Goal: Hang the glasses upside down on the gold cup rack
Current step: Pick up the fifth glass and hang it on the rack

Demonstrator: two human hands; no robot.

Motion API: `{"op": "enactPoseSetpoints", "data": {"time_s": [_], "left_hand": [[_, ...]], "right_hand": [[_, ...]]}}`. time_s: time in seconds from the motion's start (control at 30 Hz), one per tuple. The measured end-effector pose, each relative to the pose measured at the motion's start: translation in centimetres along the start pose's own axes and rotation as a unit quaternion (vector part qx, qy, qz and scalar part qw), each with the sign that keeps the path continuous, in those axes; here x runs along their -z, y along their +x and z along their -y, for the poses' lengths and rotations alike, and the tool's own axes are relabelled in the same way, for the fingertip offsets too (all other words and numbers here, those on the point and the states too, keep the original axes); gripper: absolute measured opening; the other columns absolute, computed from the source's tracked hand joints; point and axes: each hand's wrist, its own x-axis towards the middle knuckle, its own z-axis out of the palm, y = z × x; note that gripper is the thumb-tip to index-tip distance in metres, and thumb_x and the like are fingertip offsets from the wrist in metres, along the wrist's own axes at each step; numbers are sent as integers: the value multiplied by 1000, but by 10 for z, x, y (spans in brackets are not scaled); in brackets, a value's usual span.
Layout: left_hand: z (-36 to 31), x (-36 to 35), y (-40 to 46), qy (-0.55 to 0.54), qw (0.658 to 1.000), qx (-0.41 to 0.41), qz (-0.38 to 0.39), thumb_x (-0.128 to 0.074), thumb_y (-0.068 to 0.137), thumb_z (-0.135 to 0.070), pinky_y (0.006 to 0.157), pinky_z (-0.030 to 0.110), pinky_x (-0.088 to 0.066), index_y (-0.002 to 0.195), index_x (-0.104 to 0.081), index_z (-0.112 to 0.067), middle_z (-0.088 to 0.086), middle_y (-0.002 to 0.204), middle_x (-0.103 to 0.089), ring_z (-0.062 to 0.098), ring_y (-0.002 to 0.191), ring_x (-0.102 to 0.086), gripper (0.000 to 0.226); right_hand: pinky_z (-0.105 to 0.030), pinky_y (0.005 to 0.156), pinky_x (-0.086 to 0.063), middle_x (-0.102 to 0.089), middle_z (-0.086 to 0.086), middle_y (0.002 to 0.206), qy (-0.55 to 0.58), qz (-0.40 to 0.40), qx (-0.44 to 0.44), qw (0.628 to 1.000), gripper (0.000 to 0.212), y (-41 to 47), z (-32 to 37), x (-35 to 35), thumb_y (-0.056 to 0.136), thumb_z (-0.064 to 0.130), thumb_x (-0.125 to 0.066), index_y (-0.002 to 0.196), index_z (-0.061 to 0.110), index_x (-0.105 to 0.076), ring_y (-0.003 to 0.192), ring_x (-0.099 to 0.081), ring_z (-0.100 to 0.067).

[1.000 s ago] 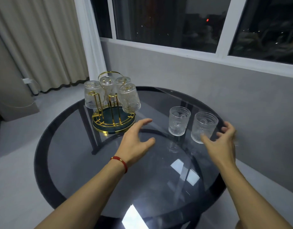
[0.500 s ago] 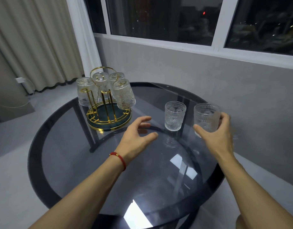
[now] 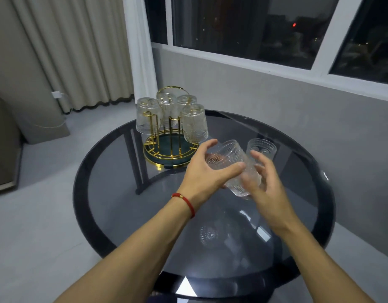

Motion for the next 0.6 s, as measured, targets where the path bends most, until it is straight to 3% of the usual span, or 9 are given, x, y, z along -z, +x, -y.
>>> {"op": "enactPoseSetpoints", "data": {"time_s": [0.1, 0.17, 0.23, 0.27, 0.33, 0.4, 0.47, 0.53, 0.6], "left_hand": [[-1, 22, 5, 0, 1000, -2, -23, -91, 65, -46, 73, 37, -65, 137, -52, -39, -20, 127, -55, -26, 102, -50, 82], [3, 30, 7, 26, 999, -8, -19, -90, 66, -50, 84, 35, -62, 137, -51, -40, -26, 121, -56, -29, 104, -46, 81], [9, 42, 10, -10, 1000, 0, -2, -86, 72, -49, 79, 31, -62, 137, -51, -38, -23, 125, -55, -19, 113, -50, 75], [11, 47, 13, -26, 1000, 12, 8, -80, 77, -53, 77, 30, -62, 135, -52, -39, -18, 129, -55, -9, 118, -53, 66], [14, 63, 19, 3, 1000, 28, 6, -57, 93, -60, 86, 32, -59, 128, -56, -41, -12, 130, -59, 5, 119, -57, 40], [23, 82, 22, 124, 992, 5, -22, -36, 106, -45, 93, 37, -50, 121, -63, -24, -1, 120, -66, 14, 110, -59, 37], [39, 94, 23, 286, 958, -11, 2, -28, 109, -29, 96, 49, -45, 110, -62, -6, 18, 117, -65, 31, 110, -57, 40], [54, 97, 24, 423, 903, 41, 68, -22, 110, -30, 114, 54, -34, 131, -56, -14, 20, 152, -46, 38, 143, -36, 44], [64, 94, 26, 468, 878, 72, 72, -22, 108, -41, 120, 54, -26, 148, -45, -27, 10, 167, -24, 33, 154, -14, 48]], "right_hand": [[-57, 94, -60, -68, -18, 140, 215, 68, -103, 969, 68, 8, -1, -19, 97, 66, -51, 149, 23, -55, 120, -71, -34], [-54, 85, -62, -68, -30, 134, 259, 70, -125, 955, 62, 12, -1, -30, 100, 51, -50, 146, 8, -56, 107, -72, -41], [-48, 80, -63, -68, -29, 135, 280, 48, -123, 951, 53, 19, 0, -41, 104, 37, -51, 144, 2, -55, 109, -73, -41], [-45, 79, -64, -70, -24, 135, 276, 36, -115, 954, 49, 22, 3, -45, 105, 34, -51, 143, 3, -56, 114, -73, -40], [-42, 81, -64, -71, -16, 134, 224, 13, -84, 971, 48, 33, 13, -50, 101, 36, -57, 140, 8, -57, 119, -71, -36], [-44, 90, -62, -70, -8, 132, 133, 0, -38, 990, 51, 45, 27, -56, 94, 41, -64, 139, 18, -56, 121, -71, -31], [-48, 101, -58, -69, -2, 130, 44, -6, 17, 999, 48, 57, 47, -61, 94, 42, -65, 139, 29, -55, 121, -69, -24], [-46, 104, -57, -69, 3, 125, -12, 1, 68, 998, 50, 70, 71, -69, 93, 49, -66, 139, 36, -54, 114, -70, -12], [-44, 103, -56, -67, 8, 126, -65, 13, 110, 992, 56, 84, 96, -82, 93, 56, -67, 143, 39, -50, 114, -68, -8]]}}
